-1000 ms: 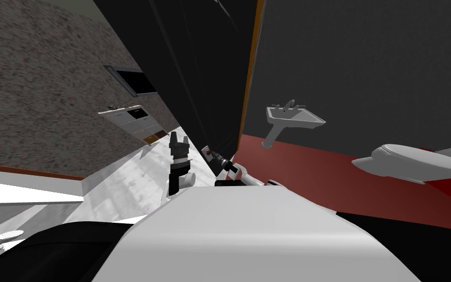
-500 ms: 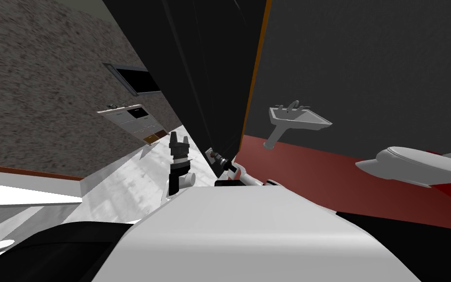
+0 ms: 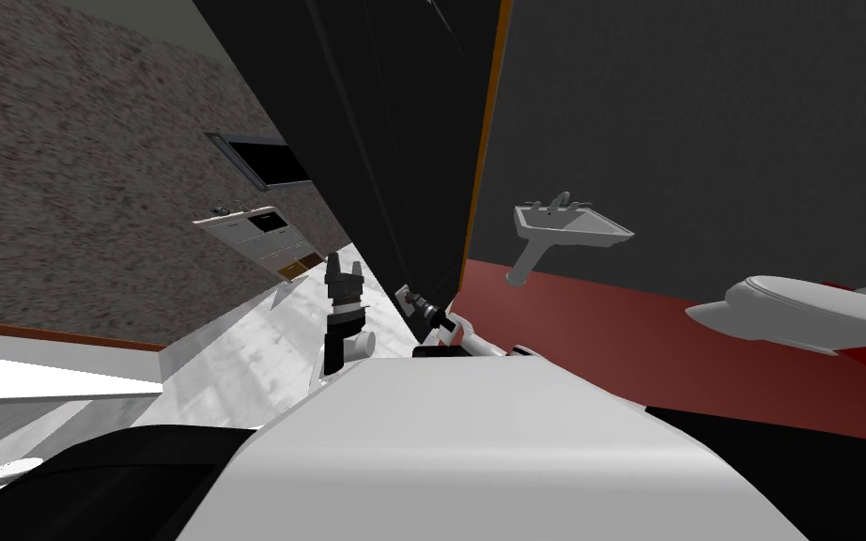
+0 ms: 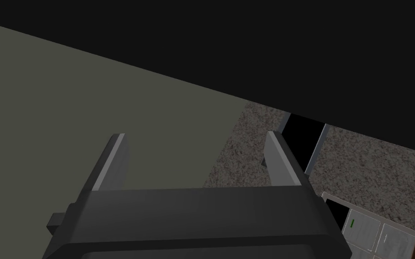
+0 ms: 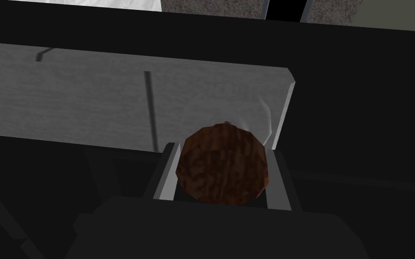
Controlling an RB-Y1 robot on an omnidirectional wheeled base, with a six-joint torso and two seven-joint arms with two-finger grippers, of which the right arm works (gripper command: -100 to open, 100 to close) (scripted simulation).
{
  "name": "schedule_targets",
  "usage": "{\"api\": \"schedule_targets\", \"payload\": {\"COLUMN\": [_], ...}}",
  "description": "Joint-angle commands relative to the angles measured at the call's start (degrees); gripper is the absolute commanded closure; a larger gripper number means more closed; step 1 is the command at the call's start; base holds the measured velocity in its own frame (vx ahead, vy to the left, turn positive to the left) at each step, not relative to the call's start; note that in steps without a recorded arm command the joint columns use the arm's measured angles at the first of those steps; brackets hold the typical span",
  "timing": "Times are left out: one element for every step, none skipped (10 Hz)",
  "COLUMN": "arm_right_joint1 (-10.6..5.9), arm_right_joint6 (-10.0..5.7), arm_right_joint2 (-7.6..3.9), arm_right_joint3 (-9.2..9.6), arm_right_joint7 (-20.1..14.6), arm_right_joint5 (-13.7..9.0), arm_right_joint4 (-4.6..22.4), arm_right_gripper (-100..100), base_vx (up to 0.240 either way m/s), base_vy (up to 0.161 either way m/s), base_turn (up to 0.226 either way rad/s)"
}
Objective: Push the door open
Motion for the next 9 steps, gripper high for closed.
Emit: {"api": "schedule_targets", "payload": {"arm_right_joint1": [0.54,1.04,1.55,2.18,2.84,3.2,3.93,4.73,5.54], "arm_right_joint6": [0.22,0.31,0.41,0.52,0.64,0.71,0.85,1.0,1.15], "arm_right_joint2": [-0.52,-0.8,-1.09,-1.36,-1.62,-1.74,-1.97,-2.12,-2.27], "arm_right_joint3": [-0.36,-0.59,-0.83,-1.12,-1.42,-1.59,-1.92,-2.29,-2.66], "arm_right_joint7": [-0.2,-0.4,-0.5,-0.7,-0.9,-1.1,-1.3,-1.6,-1.8], "arm_right_joint5": [0.6,1.1,1.7,2.4,3.1,3.5,4.3,5.1,6.0], "arm_right_joint4": [-0.8,-1.2,-1.6,-2.1,-2.6,-2.9,-3.5,-4.1,-4.8], "arm_right_gripper": [100,100,100,100,100,100,100,100,100], "base_vx": [0.061,0.064,0.08,0.086,0.108,0.098,0.098,0.093,0.119], "base_vy": [0.16,0.153,0.169,0.199,0.172,0.148,0.206,0.205,0.198], "base_turn": [-0.117,-0.076,-0.091,-0.106,-0.12,-0.079,-0.142,-0.177,-0.144]}}
